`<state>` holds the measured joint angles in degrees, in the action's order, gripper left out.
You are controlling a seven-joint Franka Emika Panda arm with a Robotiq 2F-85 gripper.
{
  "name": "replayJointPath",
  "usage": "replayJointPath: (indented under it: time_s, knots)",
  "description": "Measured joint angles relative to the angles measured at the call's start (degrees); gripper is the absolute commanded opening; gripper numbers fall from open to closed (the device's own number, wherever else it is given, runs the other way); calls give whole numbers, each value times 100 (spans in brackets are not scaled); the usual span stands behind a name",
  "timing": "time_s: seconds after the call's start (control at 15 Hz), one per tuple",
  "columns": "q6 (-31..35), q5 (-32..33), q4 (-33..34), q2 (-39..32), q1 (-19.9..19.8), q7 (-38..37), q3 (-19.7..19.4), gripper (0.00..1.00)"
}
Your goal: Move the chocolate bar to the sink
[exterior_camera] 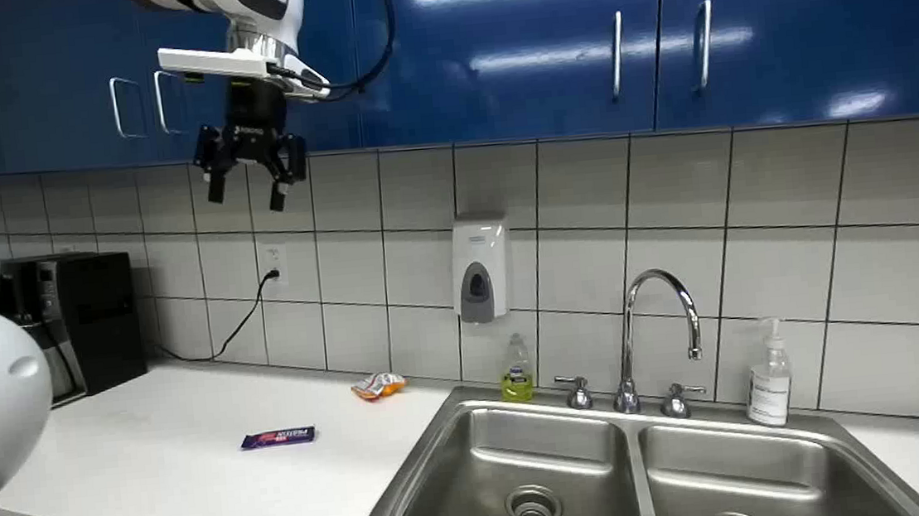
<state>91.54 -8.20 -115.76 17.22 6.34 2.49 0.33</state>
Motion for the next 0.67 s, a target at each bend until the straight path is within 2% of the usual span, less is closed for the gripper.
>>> replayJointPath:
  time_s: [0.33,0.67]
  knots:
    - [153,107,-17,-4,-2,-5,31,100]
    - [974,846,-259,132,-2,-238,377,100]
